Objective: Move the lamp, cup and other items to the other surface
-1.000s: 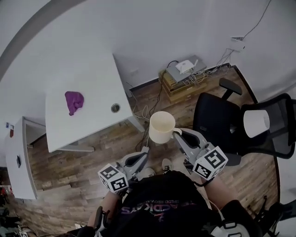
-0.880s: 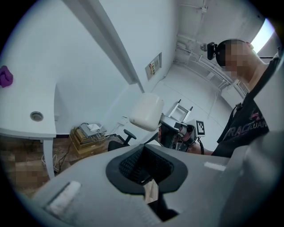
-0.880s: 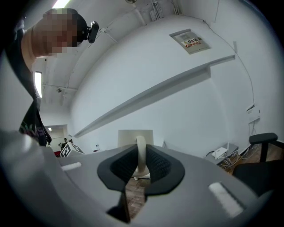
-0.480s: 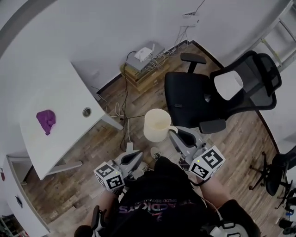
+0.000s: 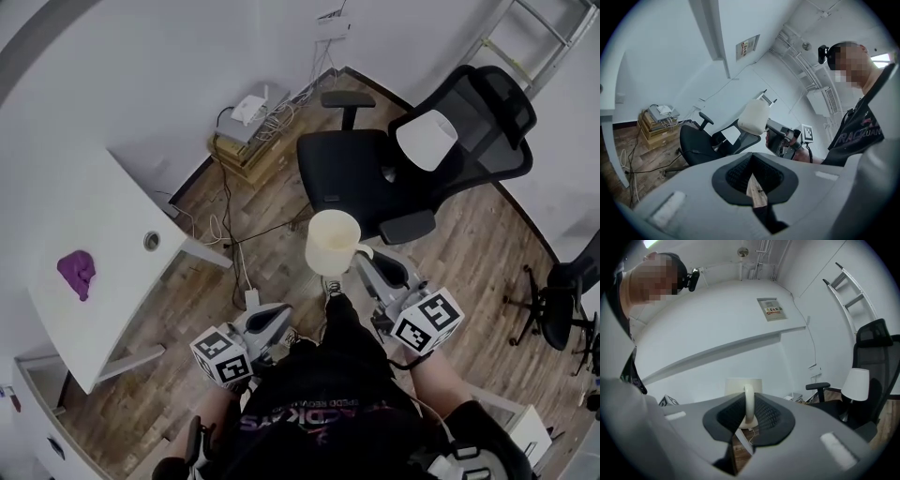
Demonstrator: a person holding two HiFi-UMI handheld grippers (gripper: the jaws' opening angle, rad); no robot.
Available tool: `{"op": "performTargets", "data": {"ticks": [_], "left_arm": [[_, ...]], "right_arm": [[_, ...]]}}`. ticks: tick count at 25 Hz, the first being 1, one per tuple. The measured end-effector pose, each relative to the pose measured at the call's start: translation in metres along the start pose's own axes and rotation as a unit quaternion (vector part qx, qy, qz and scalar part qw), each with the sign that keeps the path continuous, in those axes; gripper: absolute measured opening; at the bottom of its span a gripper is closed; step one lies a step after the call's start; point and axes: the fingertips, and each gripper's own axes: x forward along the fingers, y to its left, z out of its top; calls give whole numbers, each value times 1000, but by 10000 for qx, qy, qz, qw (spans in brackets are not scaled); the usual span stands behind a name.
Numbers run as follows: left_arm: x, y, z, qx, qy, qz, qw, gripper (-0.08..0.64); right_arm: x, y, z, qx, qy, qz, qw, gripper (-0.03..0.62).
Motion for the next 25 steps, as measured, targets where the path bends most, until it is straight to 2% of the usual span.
{"op": "performTargets", "data": {"ticks": [3,8,13,17,25], "left_arm": [[7,-1,-3,-33,59,-59,10000,0],[22,11,-5,-176,62,175,9997,0],[56,21,2,-337,22,457,9984,0],[90,30,5,-469,3,627,9969,0],[159,47,26,-697,-103,1023,9923,0]], "right_arm": [[-8,-31,5,59,-62,-337,9994,51],[-14,-94,19,23,-151,-777,9969,51],[-7,-181,27,97,-89,-1101,9938,51],[13,-251,20,204,91,-1224,9922,51],[75,-378,-23,453,744,-1295,9877,51]]}}
